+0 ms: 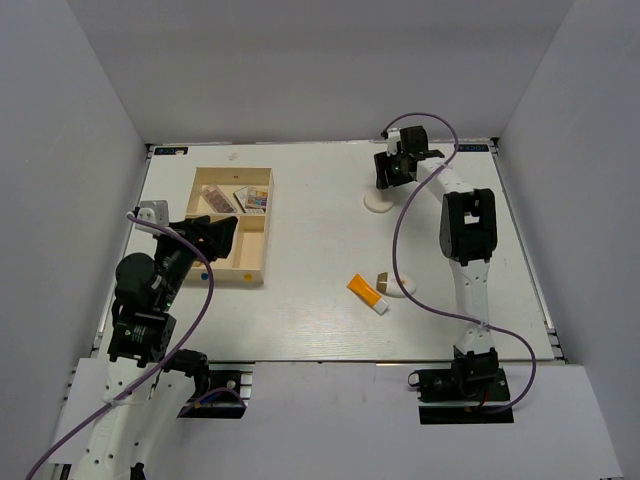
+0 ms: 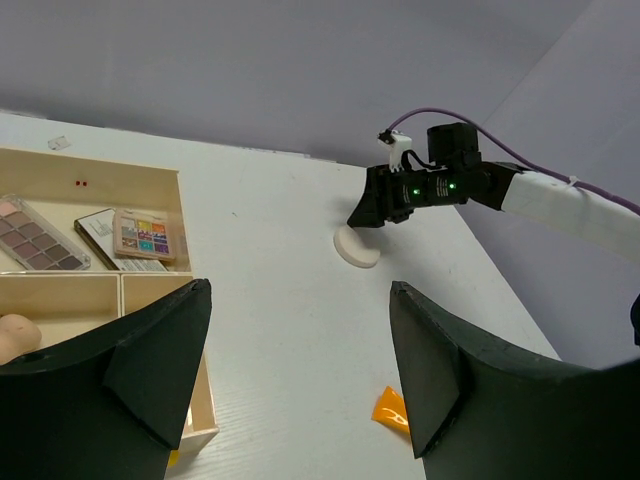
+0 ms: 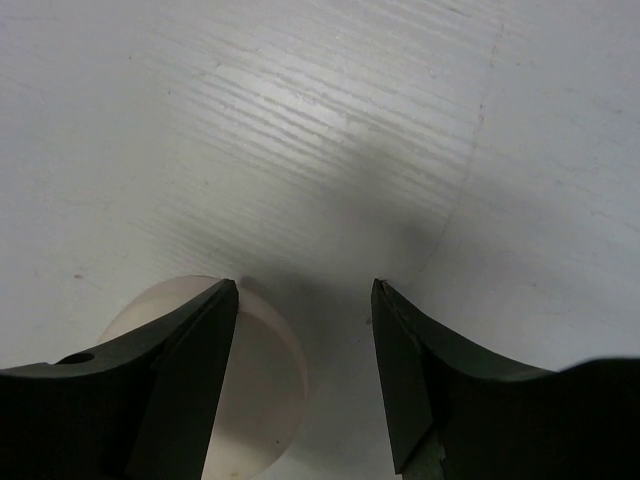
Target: Organize the makeup
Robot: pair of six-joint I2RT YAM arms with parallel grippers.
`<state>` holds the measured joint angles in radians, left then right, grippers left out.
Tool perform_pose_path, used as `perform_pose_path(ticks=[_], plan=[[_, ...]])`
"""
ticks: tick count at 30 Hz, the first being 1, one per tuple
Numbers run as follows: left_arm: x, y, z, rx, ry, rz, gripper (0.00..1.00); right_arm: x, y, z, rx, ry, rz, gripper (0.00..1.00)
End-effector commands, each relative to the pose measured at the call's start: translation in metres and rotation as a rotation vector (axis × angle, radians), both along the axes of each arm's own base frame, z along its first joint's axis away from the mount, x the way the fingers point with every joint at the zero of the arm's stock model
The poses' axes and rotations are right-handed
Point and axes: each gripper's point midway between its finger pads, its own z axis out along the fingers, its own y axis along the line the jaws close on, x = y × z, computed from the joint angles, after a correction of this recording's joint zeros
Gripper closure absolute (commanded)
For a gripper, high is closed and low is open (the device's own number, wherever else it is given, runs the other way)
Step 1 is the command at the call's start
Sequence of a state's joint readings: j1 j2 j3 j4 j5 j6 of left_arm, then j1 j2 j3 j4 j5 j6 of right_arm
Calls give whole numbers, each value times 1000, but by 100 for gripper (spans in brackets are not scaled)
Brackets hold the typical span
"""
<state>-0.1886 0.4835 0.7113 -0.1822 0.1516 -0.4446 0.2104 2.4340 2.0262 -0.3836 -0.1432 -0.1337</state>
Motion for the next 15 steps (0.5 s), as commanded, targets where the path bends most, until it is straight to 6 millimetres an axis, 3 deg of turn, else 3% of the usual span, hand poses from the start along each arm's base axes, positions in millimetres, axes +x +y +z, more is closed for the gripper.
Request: perform_pose_path(ticks=[1, 4, 15], plan=[[1, -1, -4, 13, 5, -9, 19, -4, 3, 44, 92, -37, 14, 38], [2, -1, -5, 12, 8, -6, 18, -8, -1, 49, 141, -18, 11, 38], [2, -1, -5, 13, 8, -9, 18, -29, -7, 34, 147, 47, 26, 40]])
